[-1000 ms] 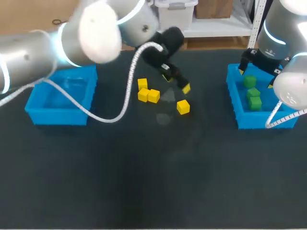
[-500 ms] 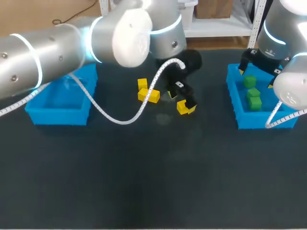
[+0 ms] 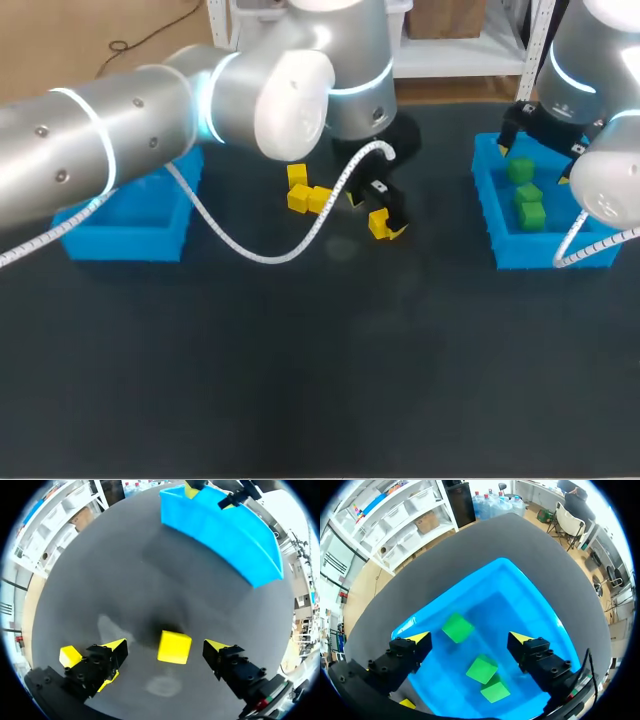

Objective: Put the green cubes in the right bin and the yellow cubes in the left bin.

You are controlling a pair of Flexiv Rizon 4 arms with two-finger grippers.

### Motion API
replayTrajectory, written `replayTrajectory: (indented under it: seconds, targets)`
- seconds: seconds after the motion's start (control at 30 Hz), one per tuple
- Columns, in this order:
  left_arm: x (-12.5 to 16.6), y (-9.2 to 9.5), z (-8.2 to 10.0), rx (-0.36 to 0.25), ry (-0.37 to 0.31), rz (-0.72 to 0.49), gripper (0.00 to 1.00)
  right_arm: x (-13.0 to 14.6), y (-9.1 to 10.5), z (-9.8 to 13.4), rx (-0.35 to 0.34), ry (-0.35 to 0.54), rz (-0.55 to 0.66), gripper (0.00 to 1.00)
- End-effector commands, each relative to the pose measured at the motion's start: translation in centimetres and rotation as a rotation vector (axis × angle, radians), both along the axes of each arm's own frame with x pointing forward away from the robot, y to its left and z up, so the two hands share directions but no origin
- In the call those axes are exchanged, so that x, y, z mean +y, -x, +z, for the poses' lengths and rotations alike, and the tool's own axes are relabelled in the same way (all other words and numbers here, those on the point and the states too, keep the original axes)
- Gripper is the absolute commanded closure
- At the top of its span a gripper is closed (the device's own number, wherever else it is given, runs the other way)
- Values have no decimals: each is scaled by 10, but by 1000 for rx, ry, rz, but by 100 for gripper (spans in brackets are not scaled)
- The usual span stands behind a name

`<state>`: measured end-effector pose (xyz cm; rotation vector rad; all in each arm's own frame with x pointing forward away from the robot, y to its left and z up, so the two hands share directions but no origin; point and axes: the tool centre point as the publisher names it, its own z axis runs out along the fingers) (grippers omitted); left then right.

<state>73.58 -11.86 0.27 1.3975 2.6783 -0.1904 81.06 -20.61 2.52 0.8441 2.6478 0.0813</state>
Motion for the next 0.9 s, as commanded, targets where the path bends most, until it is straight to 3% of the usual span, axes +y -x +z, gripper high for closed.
replayTrajectory:
  seconds: [0.03,0.6,0.63,0.67,0.7,0.9]
  targets:
    - [-4,-4,0,-11,-10,8,0,0,0,0,-1,-1,1,0]
    - [-10,-3,-15,-25,-83,-25,0,0,0,0,-1,-1,1,0]
    - [-10,-3,-15,-28,-86,-27,15,0,0,0,-1,-1,1,0]
    - [-10,-3,-16,-38,-104,-36,82,0,0,0,-1,-1,1,0]
    - [-9,-3,-17,-52,-129,-46,100,0,0,0,-1,-1,1,0]
    - [0,1,-21,-68,-186,-70,100,0,0,0,-1,-1,1,0]
